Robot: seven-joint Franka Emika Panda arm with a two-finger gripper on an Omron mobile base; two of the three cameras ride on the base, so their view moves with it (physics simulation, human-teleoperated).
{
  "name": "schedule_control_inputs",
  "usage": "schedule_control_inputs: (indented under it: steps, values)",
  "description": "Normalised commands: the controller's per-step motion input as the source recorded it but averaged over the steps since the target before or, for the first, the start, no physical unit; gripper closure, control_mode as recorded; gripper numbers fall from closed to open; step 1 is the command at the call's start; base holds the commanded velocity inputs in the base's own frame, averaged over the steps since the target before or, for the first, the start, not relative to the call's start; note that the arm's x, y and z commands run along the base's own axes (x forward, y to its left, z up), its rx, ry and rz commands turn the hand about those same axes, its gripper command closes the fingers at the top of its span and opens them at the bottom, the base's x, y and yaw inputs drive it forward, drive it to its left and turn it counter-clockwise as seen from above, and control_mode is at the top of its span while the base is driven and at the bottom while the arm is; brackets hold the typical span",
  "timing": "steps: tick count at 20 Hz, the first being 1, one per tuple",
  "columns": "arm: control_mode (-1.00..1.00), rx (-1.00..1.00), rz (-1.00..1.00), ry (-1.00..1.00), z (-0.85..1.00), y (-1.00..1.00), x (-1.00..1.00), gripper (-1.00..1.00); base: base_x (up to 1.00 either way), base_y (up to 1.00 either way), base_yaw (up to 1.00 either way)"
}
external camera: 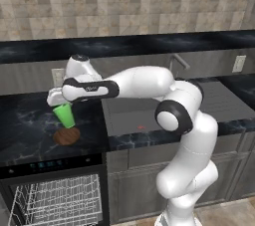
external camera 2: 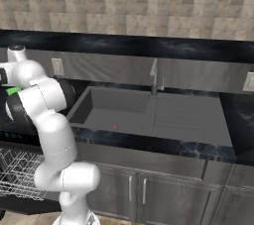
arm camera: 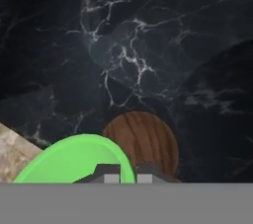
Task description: Pick up the cup and bowl from the counter, place them in the dishwasher, and close the dishwasher door.
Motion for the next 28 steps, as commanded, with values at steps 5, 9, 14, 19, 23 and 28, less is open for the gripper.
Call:
schedule_control_inputs:
  steps: [5, 9, 14, 19, 23, 28]
  values:
    - [-1.0, -0.2, 0.18, -0.05, 0.0, 0.0, -0.2, 1.0, 0.0, 0.0, 0.0]
    - [-1.0, -0.23, 0.21, -0.13, 0.0, 0.0, -0.21, 1.0, 0.0, 0.0, 0.0]
    - [-1.0, -0.25, 0.21, -0.18, 0.0, 0.0, -0.29, 1.0, 0.0, 0.0, 0.0]
    - [-1.0, -0.14, 0.19, -0.2, -0.11, 0.0, -0.46, 1.0, 0.0, 0.0, 0.0]
    - [-1.0, -0.02, 0.14, -0.16, -0.31, 0.0, -0.51, 1.0, 0.0, 0.0, 0.0]
    - [-1.0, -0.01, 0.13, -0.12, -0.45, 0.0, -0.52, 1.0, 0.0, 0.0, 0.0]
